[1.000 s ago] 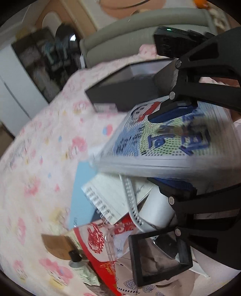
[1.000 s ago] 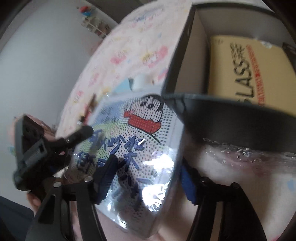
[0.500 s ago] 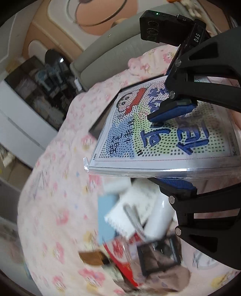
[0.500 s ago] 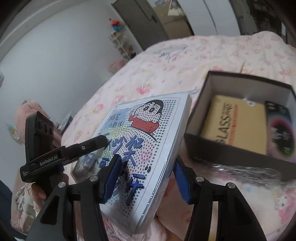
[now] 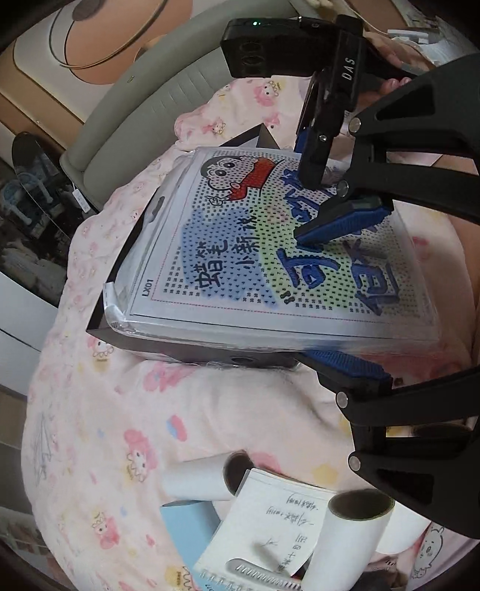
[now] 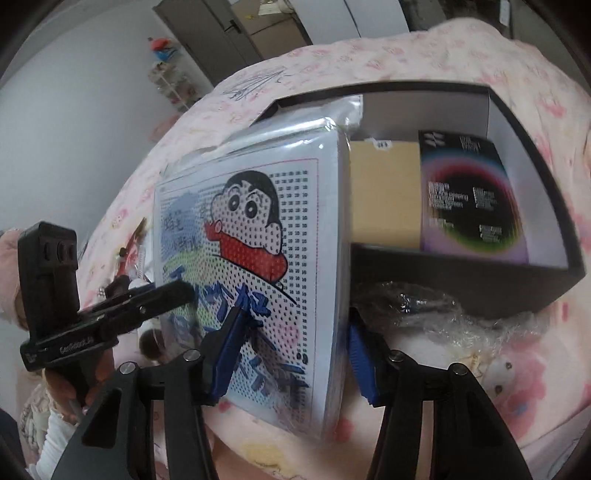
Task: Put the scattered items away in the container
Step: 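Lift the drawing kit and carry it toward the open black box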
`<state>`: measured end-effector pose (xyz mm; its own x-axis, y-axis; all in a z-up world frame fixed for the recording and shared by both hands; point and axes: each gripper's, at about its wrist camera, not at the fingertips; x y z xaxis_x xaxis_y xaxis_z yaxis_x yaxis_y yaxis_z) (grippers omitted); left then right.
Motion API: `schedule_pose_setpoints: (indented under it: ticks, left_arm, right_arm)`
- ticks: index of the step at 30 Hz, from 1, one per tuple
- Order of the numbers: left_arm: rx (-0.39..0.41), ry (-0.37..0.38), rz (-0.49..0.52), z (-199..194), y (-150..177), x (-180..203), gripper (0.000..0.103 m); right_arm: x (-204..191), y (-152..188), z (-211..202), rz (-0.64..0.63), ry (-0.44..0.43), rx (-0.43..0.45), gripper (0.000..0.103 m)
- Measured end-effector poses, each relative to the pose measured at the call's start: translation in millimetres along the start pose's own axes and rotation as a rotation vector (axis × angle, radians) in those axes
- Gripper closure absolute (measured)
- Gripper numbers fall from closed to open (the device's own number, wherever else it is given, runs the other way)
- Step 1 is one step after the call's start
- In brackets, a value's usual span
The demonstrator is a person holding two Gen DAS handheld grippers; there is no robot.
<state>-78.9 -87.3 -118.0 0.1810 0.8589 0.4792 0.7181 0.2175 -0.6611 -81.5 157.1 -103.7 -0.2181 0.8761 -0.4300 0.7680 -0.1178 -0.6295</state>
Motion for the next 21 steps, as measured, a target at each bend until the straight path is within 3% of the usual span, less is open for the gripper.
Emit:
schedule_pose_setpoints:
  ticks: [7,10,12,21]
  left_arm:
    - [0.093,-0.028,-0.039,-16,-3,-10,0.054]
    - [0.072,-0.041,0.001,-11,1,-4,0.056]
    - [0.078,-0.066,0.04,-11,4,1,0.056]
    - [0.072,-0.045,0.036,-12,5,2,0.056]
  right_arm:
    - [10,-2,-21,0.047,-0.047,0.098,0.053]
    - [8,1,-12,0.036,-0.032,0.058,0.062]
    - [4,4,-6,0.013,-0.003,0.027,0.062]
    - [-1,6,-13,-0.036,0.018,0.059,0.062]
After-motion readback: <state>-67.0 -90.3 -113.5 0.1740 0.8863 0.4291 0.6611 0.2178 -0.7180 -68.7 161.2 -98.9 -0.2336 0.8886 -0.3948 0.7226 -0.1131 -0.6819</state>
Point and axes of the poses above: each gripper's, at about its wrist camera, not at the fingertips, and z roughly the way its jaws point, x to its right, y to its underside, and after that the axes turned 12 degrees about x, right-handed
